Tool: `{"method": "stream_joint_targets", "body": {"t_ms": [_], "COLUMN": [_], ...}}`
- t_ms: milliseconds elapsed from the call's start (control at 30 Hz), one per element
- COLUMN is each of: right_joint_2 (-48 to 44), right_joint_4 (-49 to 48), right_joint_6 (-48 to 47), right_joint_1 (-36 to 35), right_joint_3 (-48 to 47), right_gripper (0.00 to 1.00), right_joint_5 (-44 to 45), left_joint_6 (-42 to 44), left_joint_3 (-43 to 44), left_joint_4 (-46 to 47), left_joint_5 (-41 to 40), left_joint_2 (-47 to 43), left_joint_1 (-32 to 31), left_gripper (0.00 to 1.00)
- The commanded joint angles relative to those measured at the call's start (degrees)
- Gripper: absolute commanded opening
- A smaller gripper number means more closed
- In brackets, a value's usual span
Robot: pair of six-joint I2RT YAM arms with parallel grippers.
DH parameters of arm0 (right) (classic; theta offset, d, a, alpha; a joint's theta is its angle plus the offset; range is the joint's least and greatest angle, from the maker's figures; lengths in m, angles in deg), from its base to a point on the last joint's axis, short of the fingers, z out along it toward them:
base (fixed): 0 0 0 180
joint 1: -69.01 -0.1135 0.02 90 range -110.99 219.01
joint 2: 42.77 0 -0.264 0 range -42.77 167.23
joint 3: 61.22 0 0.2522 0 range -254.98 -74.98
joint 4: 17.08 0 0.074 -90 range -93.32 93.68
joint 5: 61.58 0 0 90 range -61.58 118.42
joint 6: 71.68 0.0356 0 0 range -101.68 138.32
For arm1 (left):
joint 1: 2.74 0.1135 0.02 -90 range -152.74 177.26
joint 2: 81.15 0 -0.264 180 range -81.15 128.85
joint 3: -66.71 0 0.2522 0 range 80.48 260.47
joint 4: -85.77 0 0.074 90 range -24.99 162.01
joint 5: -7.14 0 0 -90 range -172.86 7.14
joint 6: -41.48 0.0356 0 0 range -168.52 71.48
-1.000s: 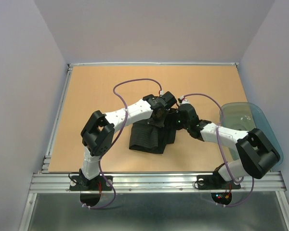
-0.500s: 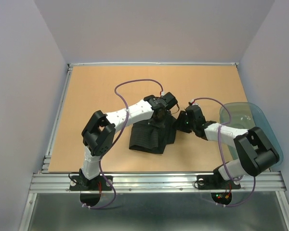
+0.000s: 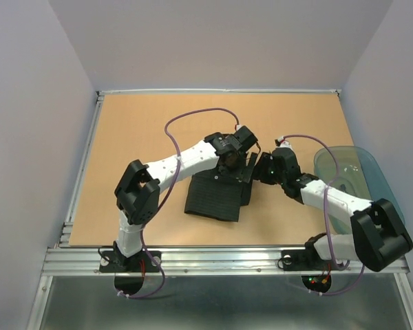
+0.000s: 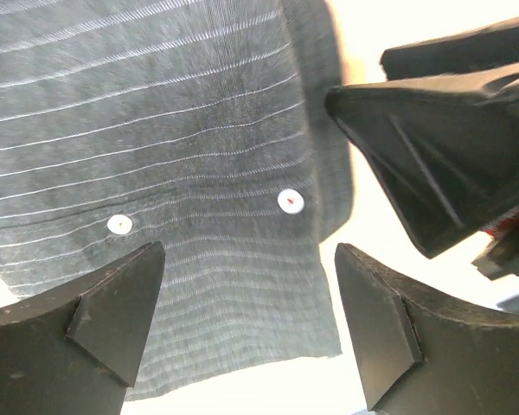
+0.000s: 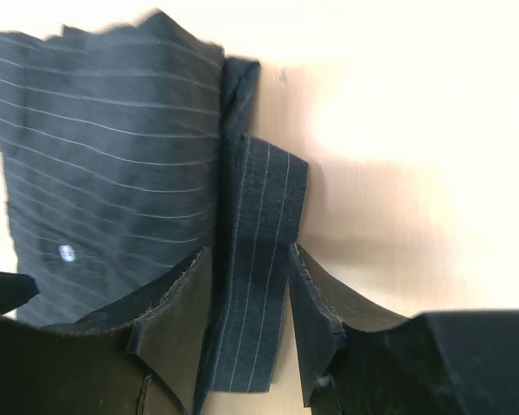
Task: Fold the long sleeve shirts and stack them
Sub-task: Fold the shirt
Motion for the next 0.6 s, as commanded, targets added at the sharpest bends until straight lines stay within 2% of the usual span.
{"method": "stream_joint_targets", "body": {"t_ms": [0, 167, 267, 400, 467, 567], "right_joint_2": [-5.5, -9.4, -8.8, -4.7, -1.3, 3.9], "right_joint_4": [2.8, 6.3, 6.2, 4.7, 3.4, -3.7], "right_joint_6": [-3.6, -6.5, -8.0, -7.0, -4.9, -0.4], "right_joint_1": [0.4, 0.4, 0.3, 0.0, -0.6, -1.3], "right_joint_3": [-2.5, -6.3, -10.6, -18.0, -20.2, -22.6], "right_gripper": [0.46, 0.47, 0.46, 0.45, 0.45, 0.45], "right_joint_5": [4.6, 3.8, -1.4, -11.3, -13.5, -18.2], "left_joint_6": [-2.5, -5.5, -5.9, -5.2, -5.0, -5.2], "left_joint_3": [2.2, -4.4, -11.1, -19.1, -21.4, -25.4], "left_joint_4": [3.8, 9.6, 12.0, 15.1, 16.2, 19.3], "left_joint_5": [2.8, 5.8, 8.6, 9.7, 10.1, 11.6], "left_joint_2": [-9.2, -15.5, -19.2, -22.2, -22.6, -23.3], "left_joint_1": [1.0, 7.1, 10.7, 16.2, 17.4, 19.5], "left_gripper": [0.92, 0.88, 0.86, 0.83, 0.83, 0.83]}}
